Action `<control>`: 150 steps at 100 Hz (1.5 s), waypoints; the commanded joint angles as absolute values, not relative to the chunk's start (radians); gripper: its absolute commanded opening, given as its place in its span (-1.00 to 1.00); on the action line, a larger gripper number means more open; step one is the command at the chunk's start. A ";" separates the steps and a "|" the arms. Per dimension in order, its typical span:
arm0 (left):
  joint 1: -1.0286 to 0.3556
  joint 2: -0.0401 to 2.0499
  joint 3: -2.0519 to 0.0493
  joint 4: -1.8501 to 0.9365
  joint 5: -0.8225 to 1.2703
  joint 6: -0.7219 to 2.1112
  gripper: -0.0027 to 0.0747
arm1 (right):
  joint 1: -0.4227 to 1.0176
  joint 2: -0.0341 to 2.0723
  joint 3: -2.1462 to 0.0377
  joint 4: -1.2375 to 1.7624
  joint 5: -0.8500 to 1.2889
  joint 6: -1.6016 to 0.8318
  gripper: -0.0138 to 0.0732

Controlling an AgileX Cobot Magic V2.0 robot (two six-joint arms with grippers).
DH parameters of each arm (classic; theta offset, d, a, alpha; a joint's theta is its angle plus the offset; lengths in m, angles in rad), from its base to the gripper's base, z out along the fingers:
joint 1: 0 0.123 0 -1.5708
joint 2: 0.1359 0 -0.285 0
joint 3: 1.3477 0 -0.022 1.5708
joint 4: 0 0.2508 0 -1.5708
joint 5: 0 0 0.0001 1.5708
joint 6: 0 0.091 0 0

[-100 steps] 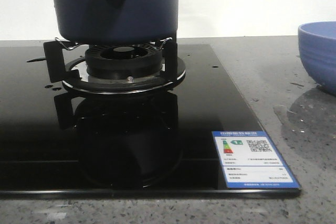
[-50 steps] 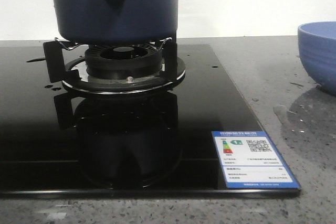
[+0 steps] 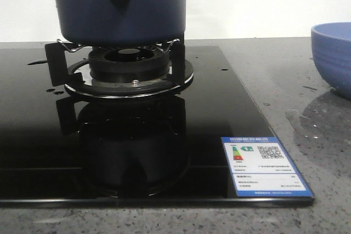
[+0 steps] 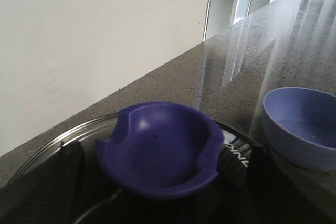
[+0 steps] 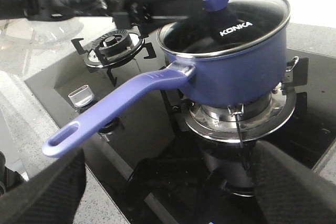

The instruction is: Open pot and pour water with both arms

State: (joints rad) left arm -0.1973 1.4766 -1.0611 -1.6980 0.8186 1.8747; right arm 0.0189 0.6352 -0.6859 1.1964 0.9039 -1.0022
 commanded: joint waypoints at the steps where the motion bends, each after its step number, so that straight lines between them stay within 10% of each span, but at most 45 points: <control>1: -0.202 1.461 -1.095 -1.775 0.851 1.887 0.50 | 0.019 0.645 -0.718 1.260 0.879 -1.016 0.64; 57: -0.202 1.472 -1.095 -1.819 0.886 1.892 -0.26 | 0.019 0.645 -0.718 1.260 0.858 -1.016 0.64; 150: -0.037 1.098 -0.983 -1.759 0.738 1.775 0.04 | 0.019 0.645 -0.718 1.246 0.773 -0.987 0.64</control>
